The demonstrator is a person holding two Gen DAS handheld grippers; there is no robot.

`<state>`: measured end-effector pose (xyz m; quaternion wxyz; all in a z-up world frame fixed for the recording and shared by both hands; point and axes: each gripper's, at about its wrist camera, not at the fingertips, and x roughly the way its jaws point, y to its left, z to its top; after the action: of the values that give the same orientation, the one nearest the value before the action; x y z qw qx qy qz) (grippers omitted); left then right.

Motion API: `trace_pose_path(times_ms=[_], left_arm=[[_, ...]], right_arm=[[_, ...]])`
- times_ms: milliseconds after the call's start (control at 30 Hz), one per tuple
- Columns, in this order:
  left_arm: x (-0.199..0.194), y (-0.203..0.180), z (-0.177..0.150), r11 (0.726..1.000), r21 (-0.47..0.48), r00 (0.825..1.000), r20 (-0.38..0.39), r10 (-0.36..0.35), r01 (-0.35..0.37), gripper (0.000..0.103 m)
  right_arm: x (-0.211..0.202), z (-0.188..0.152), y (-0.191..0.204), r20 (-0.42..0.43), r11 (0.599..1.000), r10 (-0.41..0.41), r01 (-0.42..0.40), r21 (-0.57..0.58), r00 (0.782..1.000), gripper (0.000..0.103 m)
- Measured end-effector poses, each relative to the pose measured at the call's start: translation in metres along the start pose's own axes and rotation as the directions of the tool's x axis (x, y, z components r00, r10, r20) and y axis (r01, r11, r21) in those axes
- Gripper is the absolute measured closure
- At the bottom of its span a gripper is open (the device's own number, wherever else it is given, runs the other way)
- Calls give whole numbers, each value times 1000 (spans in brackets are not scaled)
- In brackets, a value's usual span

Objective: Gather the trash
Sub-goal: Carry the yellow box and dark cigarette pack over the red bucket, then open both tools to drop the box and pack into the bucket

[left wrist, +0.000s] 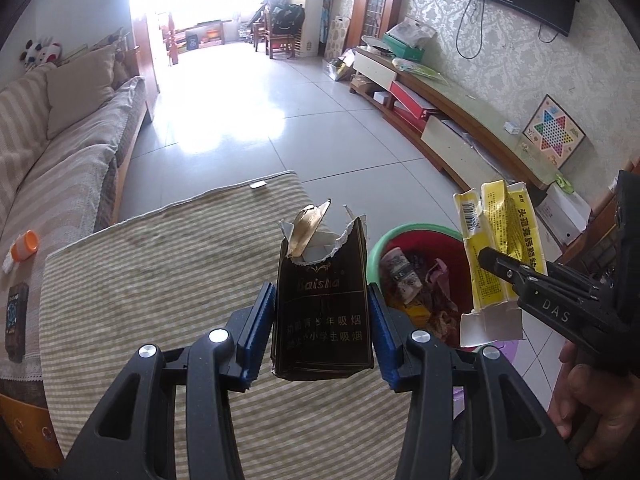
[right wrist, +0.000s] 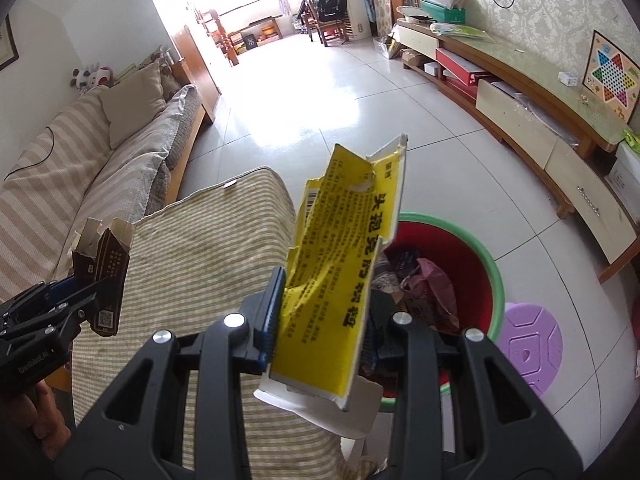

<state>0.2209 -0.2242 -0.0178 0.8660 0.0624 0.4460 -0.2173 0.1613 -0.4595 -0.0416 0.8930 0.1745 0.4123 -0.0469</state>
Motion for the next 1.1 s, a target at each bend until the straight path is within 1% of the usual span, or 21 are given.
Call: trace_pose_path(times_ms=[267, 533, 767, 900, 1000, 1100], left_arm=[[29, -63, 16, 994, 75, 997, -13, -81, 82, 60], [49, -105, 25, 983, 116, 989, -30, -142, 145, 60], [65, -123, 29, 977, 124, 984, -55, -168, 174, 60], [74, -129, 29, 975, 126, 982, -71, -175, 183, 59], [78, -129, 31, 972, 112, 977, -85, -197, 206, 59], [78, -126, 31, 972, 106, 977, -76, -201, 208, 57]], right_arm=[[0, 2, -45, -1, 998, -46, 46, 38, 999, 70], [-1, 5, -77, 2, 995, -78, 78, 59, 997, 70], [3, 6, -96, -12, 994, -92, 92, 63, 996, 70], [10, 6, -95, -31, 996, -80, 82, 44, 996, 70], [15, 7, -92, -43, 996, -75, 77, 34, 996, 70], [18, 7, -89, -49, 997, -69, 70, 25, 996, 69]])
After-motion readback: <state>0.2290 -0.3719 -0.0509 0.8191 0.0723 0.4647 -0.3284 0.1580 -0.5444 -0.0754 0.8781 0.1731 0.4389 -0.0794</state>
